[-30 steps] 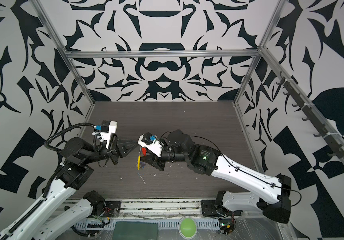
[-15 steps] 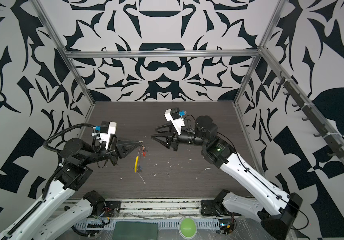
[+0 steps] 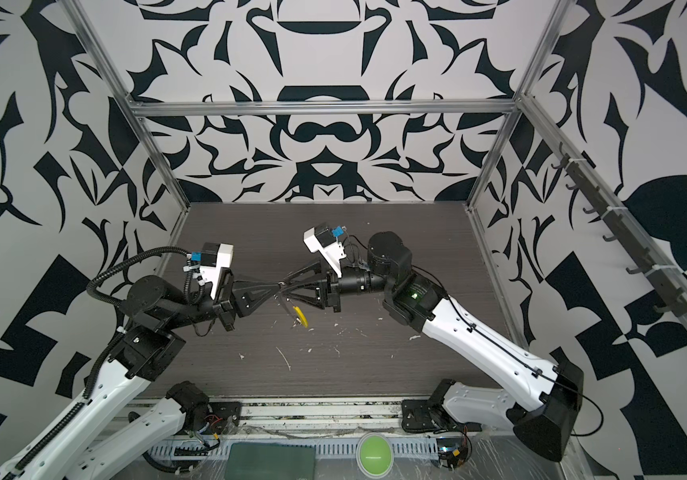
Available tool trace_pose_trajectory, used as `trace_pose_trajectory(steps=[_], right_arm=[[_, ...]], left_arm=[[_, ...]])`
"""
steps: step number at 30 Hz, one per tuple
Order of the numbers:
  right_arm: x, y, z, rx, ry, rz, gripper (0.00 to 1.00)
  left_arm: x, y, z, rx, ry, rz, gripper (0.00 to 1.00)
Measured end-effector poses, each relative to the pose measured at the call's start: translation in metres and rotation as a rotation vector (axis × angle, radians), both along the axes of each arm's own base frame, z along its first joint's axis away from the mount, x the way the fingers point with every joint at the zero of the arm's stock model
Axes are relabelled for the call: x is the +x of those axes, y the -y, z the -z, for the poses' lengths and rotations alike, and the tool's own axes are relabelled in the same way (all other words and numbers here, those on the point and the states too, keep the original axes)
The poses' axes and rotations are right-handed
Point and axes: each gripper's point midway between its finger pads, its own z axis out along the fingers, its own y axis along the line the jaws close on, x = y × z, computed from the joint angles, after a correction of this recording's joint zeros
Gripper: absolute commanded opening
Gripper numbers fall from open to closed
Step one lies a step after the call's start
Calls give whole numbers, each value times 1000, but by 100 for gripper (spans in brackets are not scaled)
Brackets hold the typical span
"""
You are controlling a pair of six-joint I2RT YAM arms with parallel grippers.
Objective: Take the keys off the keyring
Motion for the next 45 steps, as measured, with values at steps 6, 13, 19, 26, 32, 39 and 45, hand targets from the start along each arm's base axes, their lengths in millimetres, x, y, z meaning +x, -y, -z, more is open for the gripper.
trace_pose_trajectory(steps=[6, 13, 19, 26, 32, 39, 45], right_arm=[[0, 0, 2, -7, -1, 1, 21], [0, 0, 2, -7, -2, 2, 13], [2, -1, 4, -15, -6, 7, 1], [4, -1, 10, -43, -10, 28, 0], [8, 5, 24, -177, -30, 87, 0], [9, 14, 24, -316, -8, 112, 0], [6, 16, 35, -424, -11, 92, 0]], left_arm=[[0, 0, 0, 0, 0, 0, 0], [0, 0, 0, 1, -2, 0, 0], [1, 0, 1, 2, -6, 0, 0], [2, 1, 6, 12, -25, 0, 15], [3, 1, 11, 33, -49, -5, 35], [3, 7, 10, 121, -98, 31, 26], [3, 15, 20, 193, -161, 89, 24]])
